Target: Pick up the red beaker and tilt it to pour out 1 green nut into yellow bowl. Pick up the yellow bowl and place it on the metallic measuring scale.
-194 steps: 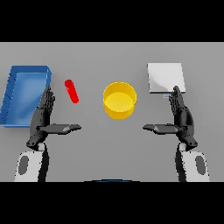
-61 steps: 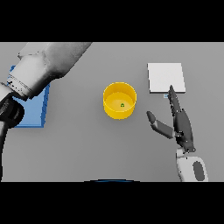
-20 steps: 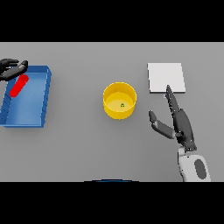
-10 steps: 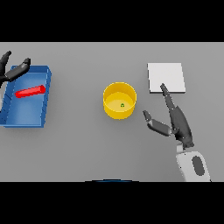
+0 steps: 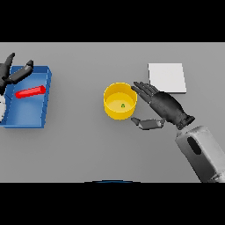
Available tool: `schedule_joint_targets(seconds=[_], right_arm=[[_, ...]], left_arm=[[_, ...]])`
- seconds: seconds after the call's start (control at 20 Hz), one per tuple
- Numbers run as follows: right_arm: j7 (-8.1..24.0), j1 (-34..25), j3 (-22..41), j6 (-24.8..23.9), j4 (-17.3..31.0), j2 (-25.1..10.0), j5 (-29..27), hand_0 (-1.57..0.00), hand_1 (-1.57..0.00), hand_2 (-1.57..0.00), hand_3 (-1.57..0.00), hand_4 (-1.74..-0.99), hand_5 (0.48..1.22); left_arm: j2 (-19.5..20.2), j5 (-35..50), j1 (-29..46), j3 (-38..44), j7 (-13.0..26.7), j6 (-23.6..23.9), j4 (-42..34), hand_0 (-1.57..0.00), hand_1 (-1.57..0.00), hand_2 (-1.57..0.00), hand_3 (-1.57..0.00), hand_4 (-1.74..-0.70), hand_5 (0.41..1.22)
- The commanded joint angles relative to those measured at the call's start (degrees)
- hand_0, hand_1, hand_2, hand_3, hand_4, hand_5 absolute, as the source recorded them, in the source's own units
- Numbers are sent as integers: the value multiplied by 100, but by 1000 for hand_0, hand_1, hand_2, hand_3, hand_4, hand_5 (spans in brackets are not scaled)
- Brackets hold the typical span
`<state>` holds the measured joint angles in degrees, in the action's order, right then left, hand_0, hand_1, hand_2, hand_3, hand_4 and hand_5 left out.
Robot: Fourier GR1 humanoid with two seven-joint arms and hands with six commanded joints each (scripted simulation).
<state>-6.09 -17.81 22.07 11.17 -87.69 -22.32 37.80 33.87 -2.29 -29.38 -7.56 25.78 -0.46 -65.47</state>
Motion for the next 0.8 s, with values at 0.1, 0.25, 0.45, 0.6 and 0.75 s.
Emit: schedule_joint_targets(seconds=[0.1,0.25,0.45,0.6,0.75], right_arm=[[-183,-577,384,271,344,-100,377,1,1,1,1,-1167,639],[-474,-911,774,422,776,-109,706,1,1,1,1,-1156,642],[-690,-1458,1101,649,1473,0,927,1,1,1,1,-1157,644],[-770,-1761,1326,942,1763,90,1016,1,1,1,1,-1161,658],[-661,-2039,1512,1165,2107,255,1129,1,1,1,1,-1164,670]], left_arm=[[70,10,9,33,-77,-89,103,-1,-1,-1,-1,-809,687],[103,53,6,55,-92,-148,66,0,0,0,0,-805,692],[138,49,49,67,-142,-133,-20,1,1,1,1,-808,696],[123,44,10,94,-120,-134,130,1,1,1,1,-808,696],[157,38,11,99,-181,-141,76,1,1,1,1,-807,700]])
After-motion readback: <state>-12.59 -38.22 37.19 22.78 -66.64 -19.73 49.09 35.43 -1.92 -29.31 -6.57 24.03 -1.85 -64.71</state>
